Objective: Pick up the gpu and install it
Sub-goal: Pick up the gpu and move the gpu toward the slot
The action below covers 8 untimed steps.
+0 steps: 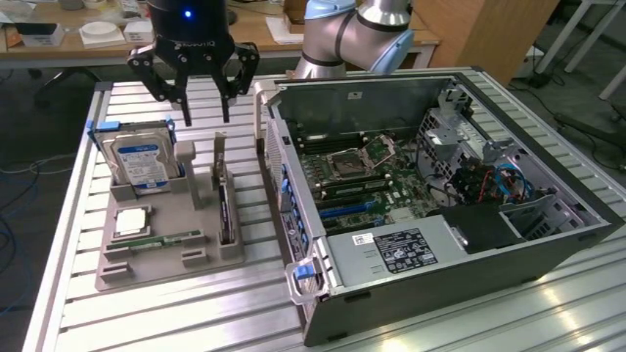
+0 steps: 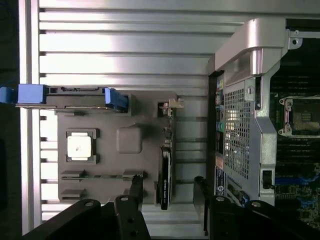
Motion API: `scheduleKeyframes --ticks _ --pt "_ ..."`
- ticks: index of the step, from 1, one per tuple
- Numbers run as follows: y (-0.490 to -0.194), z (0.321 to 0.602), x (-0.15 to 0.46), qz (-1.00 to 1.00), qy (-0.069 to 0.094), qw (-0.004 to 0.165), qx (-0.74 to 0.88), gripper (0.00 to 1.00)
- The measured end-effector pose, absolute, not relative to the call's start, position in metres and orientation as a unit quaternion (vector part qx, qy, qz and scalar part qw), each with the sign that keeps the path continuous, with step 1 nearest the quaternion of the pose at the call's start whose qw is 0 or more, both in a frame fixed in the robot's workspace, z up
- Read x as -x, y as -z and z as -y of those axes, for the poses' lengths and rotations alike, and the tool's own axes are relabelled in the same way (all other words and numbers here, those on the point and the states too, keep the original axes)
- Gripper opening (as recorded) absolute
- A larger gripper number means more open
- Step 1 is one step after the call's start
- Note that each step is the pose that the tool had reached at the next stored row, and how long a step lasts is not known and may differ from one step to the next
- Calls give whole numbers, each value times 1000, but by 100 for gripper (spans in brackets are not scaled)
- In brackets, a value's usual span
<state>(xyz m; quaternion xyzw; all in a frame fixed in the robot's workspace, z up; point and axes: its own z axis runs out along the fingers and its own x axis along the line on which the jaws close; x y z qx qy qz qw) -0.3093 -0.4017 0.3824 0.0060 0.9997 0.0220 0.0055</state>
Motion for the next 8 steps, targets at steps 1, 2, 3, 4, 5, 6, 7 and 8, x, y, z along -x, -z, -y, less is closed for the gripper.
scheduleKeyframes --ticks 1,2,3,4,5,6,7,8 --pt "-381 403 309 -1000 -22 5 -6 53" --pt "-379 405 309 -1000 -22 5 -6 53" --pt "-377 408 309 -1000 -22 6 -6 53" --pt "-375 413 309 -1000 -22 5 -6 53" --pt "-373 415 309 -1000 -22 5 -6 53" --pt "-371 417 309 -1000 -22 6 -6 53" --pt "-370 418 309 -1000 -22 6 -6 53" --pt "-368 418 309 -1000 -22 6 -6 53"
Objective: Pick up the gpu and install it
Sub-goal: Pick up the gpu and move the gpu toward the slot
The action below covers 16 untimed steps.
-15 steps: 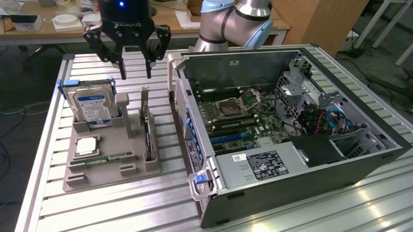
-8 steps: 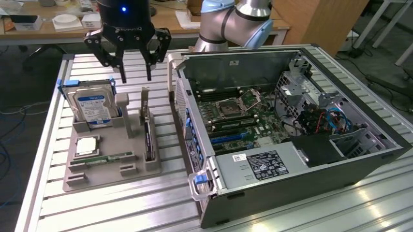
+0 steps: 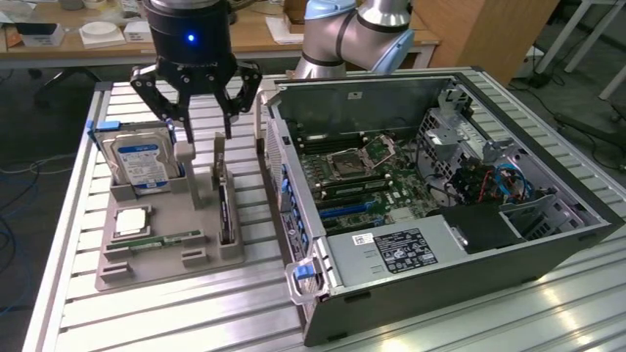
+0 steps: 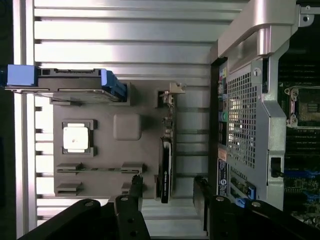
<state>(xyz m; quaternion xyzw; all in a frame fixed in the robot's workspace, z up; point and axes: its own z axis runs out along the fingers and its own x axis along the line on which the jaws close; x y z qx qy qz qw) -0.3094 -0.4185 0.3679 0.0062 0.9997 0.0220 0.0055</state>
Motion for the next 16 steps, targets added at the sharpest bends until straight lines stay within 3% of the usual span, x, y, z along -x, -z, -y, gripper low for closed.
scheduleKeyframes --ticks 16 --pt "-339 416 309 -1000 -22 6 -12 53"
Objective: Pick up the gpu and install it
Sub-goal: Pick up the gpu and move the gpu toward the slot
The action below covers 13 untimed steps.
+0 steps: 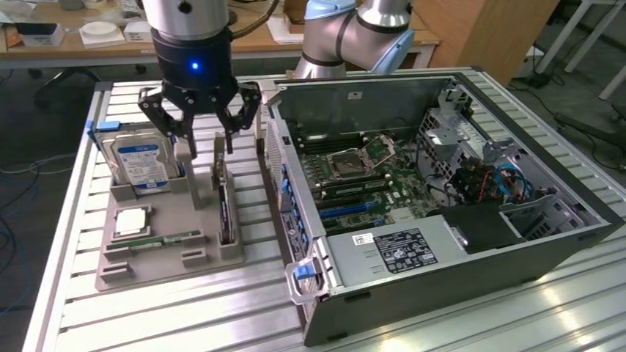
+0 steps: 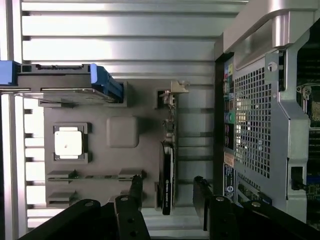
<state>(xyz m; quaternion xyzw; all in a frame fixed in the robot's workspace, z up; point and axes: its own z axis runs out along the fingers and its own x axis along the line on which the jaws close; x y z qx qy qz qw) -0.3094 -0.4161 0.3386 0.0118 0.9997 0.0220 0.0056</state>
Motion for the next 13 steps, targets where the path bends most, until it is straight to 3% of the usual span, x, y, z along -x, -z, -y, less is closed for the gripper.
scheduleKeyframes --ticks 13 --pt "-316 426 309 -1000 -21 6 -12 53"
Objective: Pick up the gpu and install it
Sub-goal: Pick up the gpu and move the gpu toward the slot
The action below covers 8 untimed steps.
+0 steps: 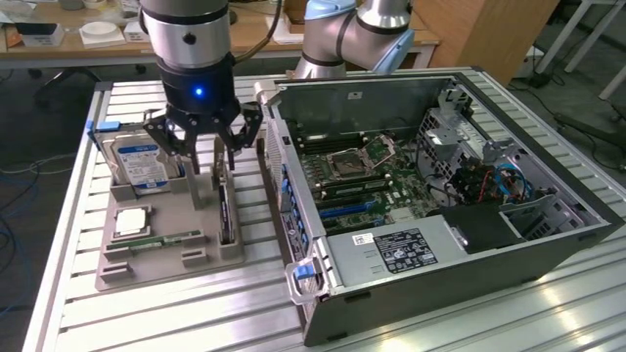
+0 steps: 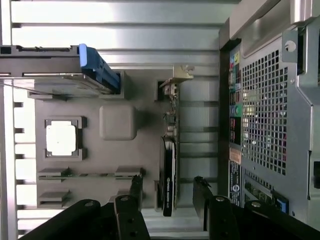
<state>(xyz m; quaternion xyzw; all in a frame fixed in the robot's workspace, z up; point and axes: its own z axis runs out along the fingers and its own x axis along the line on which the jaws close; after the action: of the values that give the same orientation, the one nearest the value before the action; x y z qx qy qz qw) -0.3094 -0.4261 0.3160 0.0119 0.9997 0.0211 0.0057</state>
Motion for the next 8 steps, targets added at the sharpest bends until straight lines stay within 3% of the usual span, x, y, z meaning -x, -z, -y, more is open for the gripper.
scheduleKeyframes --ticks 8 --pt "-301 427 309 -1000 -21 6 -12 53"
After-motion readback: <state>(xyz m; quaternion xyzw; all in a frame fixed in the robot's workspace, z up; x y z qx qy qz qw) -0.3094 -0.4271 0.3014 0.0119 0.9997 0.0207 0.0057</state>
